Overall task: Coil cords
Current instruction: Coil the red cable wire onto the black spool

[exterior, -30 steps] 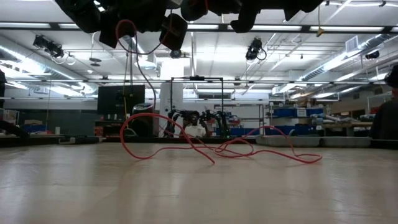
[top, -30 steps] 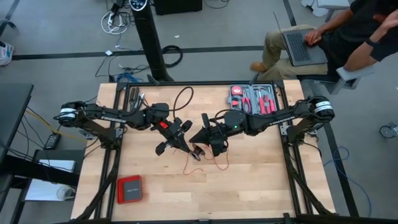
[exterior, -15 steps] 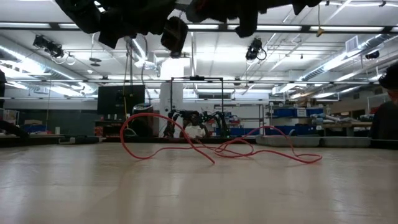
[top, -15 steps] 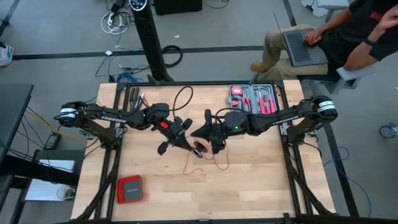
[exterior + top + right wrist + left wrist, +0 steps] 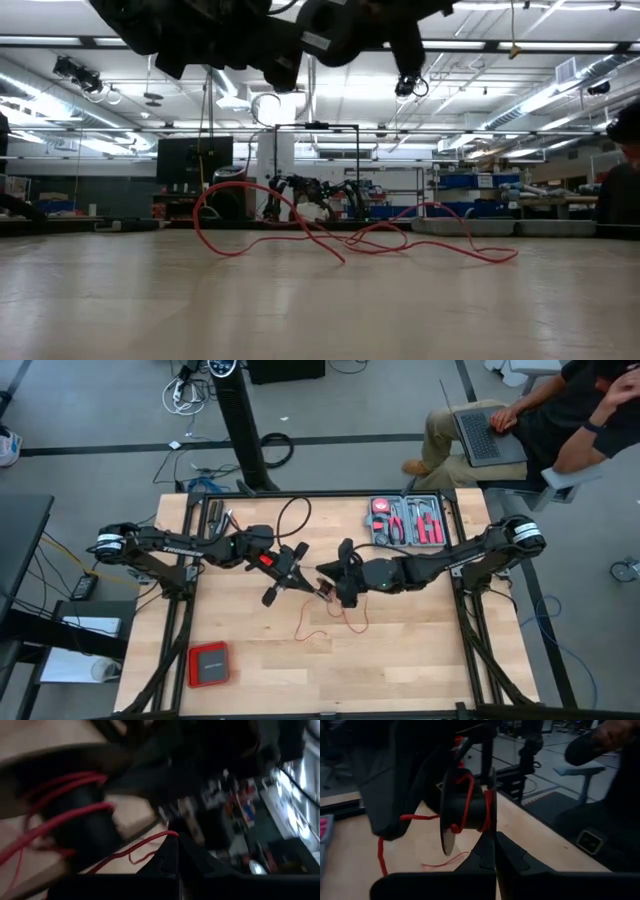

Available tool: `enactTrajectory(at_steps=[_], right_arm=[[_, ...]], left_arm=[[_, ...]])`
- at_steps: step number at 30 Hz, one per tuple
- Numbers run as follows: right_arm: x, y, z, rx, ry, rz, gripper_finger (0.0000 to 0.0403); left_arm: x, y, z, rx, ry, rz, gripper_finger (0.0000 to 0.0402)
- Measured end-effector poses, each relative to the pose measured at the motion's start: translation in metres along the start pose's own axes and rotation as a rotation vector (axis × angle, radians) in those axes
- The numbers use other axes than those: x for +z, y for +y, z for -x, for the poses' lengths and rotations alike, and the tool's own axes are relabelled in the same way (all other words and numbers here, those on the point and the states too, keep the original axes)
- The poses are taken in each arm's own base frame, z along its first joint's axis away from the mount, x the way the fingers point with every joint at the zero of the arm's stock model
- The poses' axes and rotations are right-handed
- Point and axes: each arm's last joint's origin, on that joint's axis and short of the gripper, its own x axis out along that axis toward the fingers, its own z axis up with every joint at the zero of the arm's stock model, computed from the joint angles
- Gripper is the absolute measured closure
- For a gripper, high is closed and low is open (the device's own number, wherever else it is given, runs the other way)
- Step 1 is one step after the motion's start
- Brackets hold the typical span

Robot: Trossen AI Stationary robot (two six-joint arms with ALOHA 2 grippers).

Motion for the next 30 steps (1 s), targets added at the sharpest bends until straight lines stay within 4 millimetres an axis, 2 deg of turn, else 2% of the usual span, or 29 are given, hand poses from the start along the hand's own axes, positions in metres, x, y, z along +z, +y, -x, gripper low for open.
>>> enactTrajectory(at_steps=[7,10,19,26,30], right_arm=[[0.001,-0.010,0.035,0.042,0.070,-0.111,0.0403],[-0.001,-0.011,0.044,0.072,0.096,-0.162,0.0403],[-0.016,0.009,0.044,0.134,0.115,-0.265,0.0403],[-0.020,0.022,0.042,0.225,-0.031,-0.334,0.0403],[-0.030,0.027,0.038,0.304,-0.082,-0.383,0.0403]], left_arm=[[0.000,0.000,0.000,0.012,0.001,-0.052,0.0402],[0.001,0.001,0.000,0.038,-0.004,-0.078,0.0402],[0.002,0.003,0.000,0.088,-0.002,-0.203,0.0402],[0.005,0.002,0.000,0.067,-0.026,-0.344,0.0402],[0.011,0.001,0.000,0.040,-0.092,-0.477,0.0402]])
